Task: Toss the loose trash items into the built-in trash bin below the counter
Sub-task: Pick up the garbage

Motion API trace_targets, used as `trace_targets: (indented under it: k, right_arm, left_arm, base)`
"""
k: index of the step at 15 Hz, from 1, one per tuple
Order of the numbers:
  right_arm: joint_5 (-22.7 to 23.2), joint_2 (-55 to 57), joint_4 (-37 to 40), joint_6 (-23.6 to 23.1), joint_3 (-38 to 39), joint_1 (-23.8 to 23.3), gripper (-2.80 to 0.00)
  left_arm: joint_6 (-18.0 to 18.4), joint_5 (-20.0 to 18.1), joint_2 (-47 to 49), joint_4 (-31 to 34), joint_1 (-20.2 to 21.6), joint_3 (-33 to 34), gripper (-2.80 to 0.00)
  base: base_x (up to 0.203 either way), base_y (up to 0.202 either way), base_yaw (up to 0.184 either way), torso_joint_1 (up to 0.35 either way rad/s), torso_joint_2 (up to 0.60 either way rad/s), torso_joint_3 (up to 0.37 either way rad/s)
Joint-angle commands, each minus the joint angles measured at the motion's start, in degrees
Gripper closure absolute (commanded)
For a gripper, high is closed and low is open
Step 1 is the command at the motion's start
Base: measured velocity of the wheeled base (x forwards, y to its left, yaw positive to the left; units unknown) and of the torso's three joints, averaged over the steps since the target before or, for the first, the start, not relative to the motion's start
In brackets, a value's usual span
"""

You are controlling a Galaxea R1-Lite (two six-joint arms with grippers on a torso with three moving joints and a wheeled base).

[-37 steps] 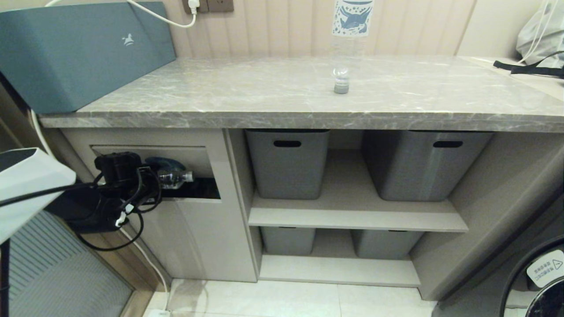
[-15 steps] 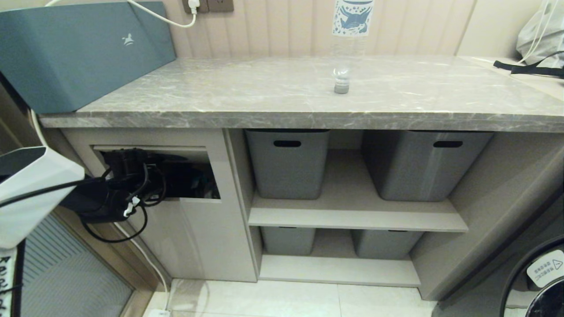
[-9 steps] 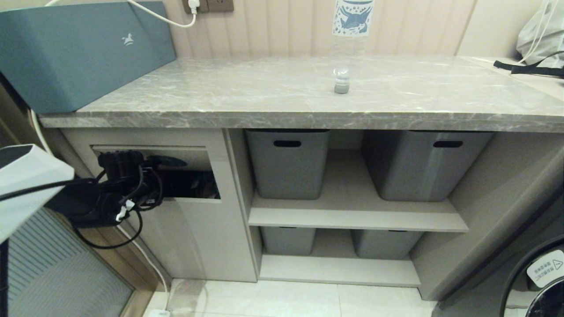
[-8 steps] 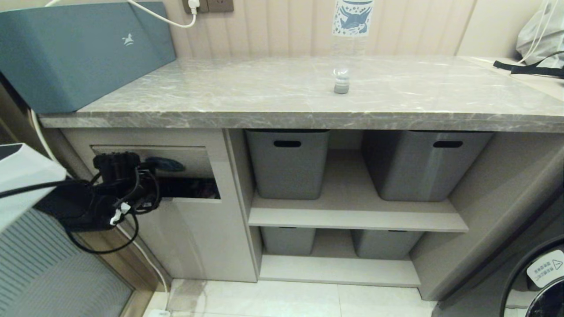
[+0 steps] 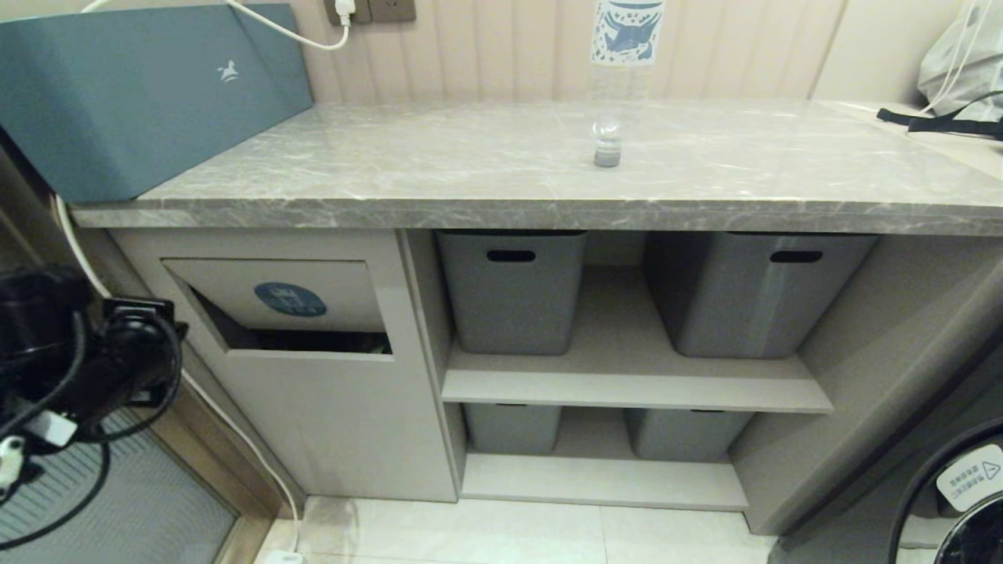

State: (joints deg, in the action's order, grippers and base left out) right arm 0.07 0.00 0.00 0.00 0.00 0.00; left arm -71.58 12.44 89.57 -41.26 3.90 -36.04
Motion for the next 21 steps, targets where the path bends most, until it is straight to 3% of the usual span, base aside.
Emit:
trace_targets:
  k: [1,2,3,5,6,8,10,12,15,17,19,21]
  right_arm:
    - [0.01,-0.03,0.00,0.00,0.00,0.00,0.00]
    - [0.01,0.00,0.00,0.00,0.00,0.00,0.00]
    - [0.01,-0.01,0.01,0.00,0.00,0.00,0.00]
    - [0.01,-0.05,0.00,0.00,0.00,0.00,0.00]
    - [0.01,0.00,0.00,0.00,0.00,0.00,0.00]
    - [0.01,0.00,0.00,0.00,0.00,0.00,0.00]
    - [0.01,0.00,0.00,0.00,0.00,0.00,0.00]
    - [0.01,-0.04,0.00,0.00,0.00,0.00,0.00]
    - [0.01,-0.02,0.00,0.02,0.00,0.00,0.00]
    - [0.01,-0.03,0.00,0.00,0.00,-0.04,0.00]
    - [0.01,0.00,0.00,0.00,0.00,0.00,0.00]
    - [0.01,0.00,0.00,0.00,0.00,0.00,0.00]
  left_arm:
    - [11.40,-0.31,-12.66,-0.20,-0.10,2.21,0.00]
    - [21.11,-3.59,-15.21,-0.15,-0.55,1.32,0.00]
    - [27.22,-8.21,-16.09,-0.11,-1.09,-1.63,0.00]
    - [42.49,-22.55,-15.00,0.49,-4.69,-13.60,0.00]
    - [49.36,-27.83,-12.77,1.45,-8.67,-19.34,0.00]
    - [58.20,-32.86,-5.74,5.89,-21.09,-31.96,0.00]
    - [63.86,-34.15,4.33,10.53,-30.56,-43.79,0.00]
    - [68.89,-33.34,13.09,13.27,-36.83,-52.59,0.00]
    - [75.57,-30.22,23.49,15.06,-41.54,-65.53,0.00]
    - [77.85,-29.08,27.04,17.00,-43.40,-72.53,0.00]
    - [78.48,-28.02,24.83,19.09,-44.03,-73.16,0.00]
    - [78.27,-26.72,15.00,21.14,-43.82,-66.48,0.00]
  base:
    - [0.000,0.000,0.000,0.000,0.00,0.000]
    - [0.000,0.000,0.000,0.000,0.00,0.000]
    - [0.000,0.000,0.000,0.000,0.00,0.000]
    - [0.000,0.000,0.000,0.000,0.00,0.000]
    - [0.000,0.000,0.000,0.000,0.00,0.000]
    - [0.000,0.000,0.000,0.000,0.00,0.000]
    - [0.000,0.000,0.000,0.000,0.00,0.000]
    - [0.000,0.000,0.000,0.000,0.00,0.000]
    - [0.000,0.000,0.000,0.000,0.00,0.000]
    - [0.000,0.000,0.000,0.000,0.00,0.000]
    - [0.000,0.000,0.000,0.000,0.00,0.000]
    - [0.000,0.000,0.000,0.000,0.00,0.000]
